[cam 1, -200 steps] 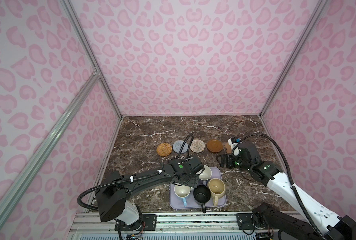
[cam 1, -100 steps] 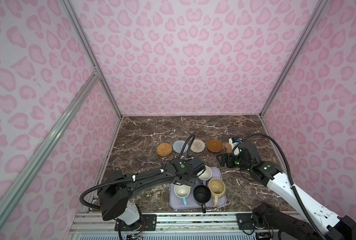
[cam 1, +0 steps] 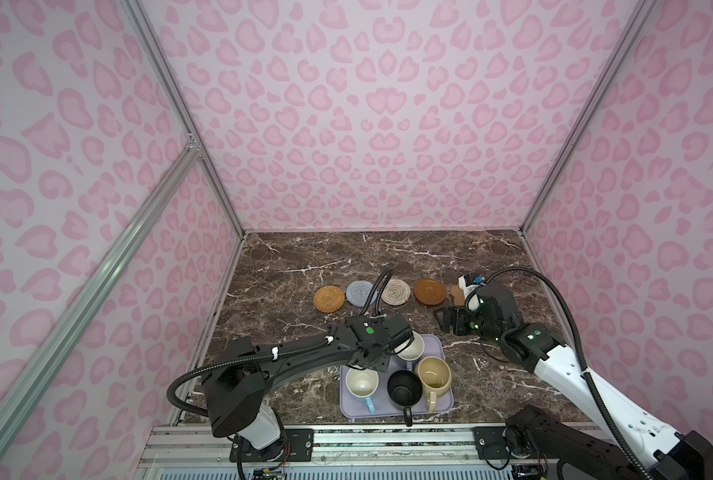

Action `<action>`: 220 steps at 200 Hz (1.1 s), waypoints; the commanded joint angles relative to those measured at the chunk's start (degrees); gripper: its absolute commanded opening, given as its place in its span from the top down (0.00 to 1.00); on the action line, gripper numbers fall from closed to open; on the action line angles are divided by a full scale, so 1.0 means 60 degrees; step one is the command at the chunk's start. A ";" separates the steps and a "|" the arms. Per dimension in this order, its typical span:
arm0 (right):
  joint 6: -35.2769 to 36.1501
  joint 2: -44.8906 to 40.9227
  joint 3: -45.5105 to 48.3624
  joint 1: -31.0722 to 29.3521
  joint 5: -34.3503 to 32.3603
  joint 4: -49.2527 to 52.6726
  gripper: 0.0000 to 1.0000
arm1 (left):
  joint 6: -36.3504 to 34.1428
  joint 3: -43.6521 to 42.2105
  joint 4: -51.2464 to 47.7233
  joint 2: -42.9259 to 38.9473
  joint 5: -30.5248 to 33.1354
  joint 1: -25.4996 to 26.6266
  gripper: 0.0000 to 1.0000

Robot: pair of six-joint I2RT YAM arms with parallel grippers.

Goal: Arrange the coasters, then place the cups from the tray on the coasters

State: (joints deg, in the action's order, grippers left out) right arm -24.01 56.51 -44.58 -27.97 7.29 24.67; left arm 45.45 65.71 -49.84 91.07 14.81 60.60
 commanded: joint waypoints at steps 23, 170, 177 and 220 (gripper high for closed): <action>-0.0172 0.0086 0.0091 0.0015 0.0162 -0.0367 0.07 | 0.0151 0.0136 0.0134 0.0290 0.0696 -0.0042 0.47; -0.0302 0.0419 0.0099 -0.0007 0.0294 -0.0632 0.08 | 0.0576 0.0133 0.0295 0.0387 0.0372 0.0008 0.80; -0.0304 0.0392 0.0125 -0.0001 0.0287 -0.0665 0.08 | 0.0575 0.0144 0.0319 0.0361 0.0367 0.0008 0.81; -0.0370 0.0367 0.0130 -0.0011 0.0323 -0.0688 0.08 | 0.0625 0.0151 0.0281 0.0159 0.0418 0.0004 0.97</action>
State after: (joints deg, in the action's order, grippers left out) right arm -25.93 58.81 -44.23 -28.01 9.02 22.04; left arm 48.58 66.00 -50.37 93.03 15.05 60.77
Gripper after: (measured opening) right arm 0.922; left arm 0.214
